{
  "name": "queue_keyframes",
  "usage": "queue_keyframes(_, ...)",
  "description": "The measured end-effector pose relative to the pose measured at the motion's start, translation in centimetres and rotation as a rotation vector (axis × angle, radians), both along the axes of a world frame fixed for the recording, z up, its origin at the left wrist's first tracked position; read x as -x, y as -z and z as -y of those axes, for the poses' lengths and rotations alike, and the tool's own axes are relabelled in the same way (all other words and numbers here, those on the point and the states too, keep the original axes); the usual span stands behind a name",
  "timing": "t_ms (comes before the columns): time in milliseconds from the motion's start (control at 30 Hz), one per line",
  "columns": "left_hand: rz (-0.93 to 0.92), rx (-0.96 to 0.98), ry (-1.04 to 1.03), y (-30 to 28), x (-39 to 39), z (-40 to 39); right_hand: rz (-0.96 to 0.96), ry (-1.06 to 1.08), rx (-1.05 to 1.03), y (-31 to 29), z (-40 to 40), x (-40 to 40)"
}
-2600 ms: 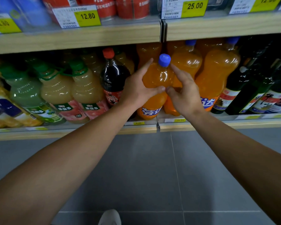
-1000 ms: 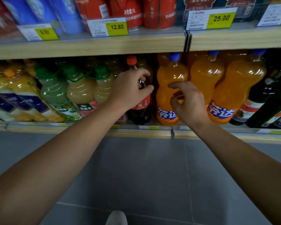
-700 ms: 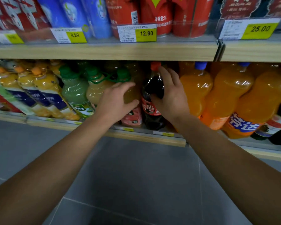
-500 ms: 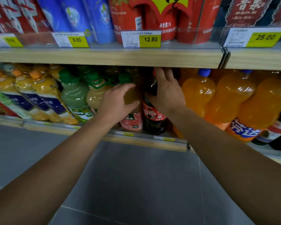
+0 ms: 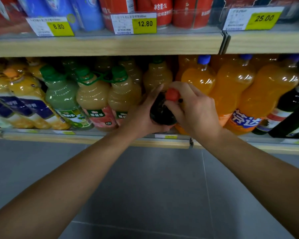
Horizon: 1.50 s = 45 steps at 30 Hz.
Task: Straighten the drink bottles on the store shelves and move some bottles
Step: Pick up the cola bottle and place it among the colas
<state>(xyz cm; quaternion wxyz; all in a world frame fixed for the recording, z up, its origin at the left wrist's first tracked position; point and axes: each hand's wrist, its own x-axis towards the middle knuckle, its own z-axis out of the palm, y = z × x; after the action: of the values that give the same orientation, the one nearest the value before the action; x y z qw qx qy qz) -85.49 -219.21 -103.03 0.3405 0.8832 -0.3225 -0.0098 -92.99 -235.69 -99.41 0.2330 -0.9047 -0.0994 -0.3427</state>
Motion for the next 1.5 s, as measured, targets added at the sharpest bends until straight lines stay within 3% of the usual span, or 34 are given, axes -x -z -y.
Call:
queue_keyframes(133, -0.048, 0.064, 0.075, 1.6, 0.7, 0.8, -0.011, -0.093, -0.001, 1.2, 1.6, 2.8)
queue_keyframes(367, 0.102, 0.146, 0.015, 2.7, 1.9, 2.5, -0.033, -0.068, -0.126, 1.7, 2.4, 4.2)
queue_keyframes(600, 0.145, 0.204, -0.096, -0.4, 3.2, 1.7, 0.115, -0.071, -0.126, -1.6, 1.0, 3.7)
queue_keyframes(867, 0.15, 0.188, -0.112, -1.5, 5.9, 0.4, 0.108, -0.056, -0.209, -2.2, 0.4, 5.2)
queue_keyframes(1133, -0.133, 0.165, -0.003, 3.7, 9.2, 1.6, -0.175, 0.012, -0.31, 3.6, 1.6, 6.8)
queue_keyframes(1300, -0.166, 0.063, -0.012, 7.5, 10.8, 3.3, -0.304, 0.069, -0.338, 8.4, 3.2, 8.6)
queue_keyframes(1500, -0.166, 0.062, 0.078, 10.4, 10.6, 5.9, -0.364, 0.132, -0.464, 10.1, 6.4, 9.8)
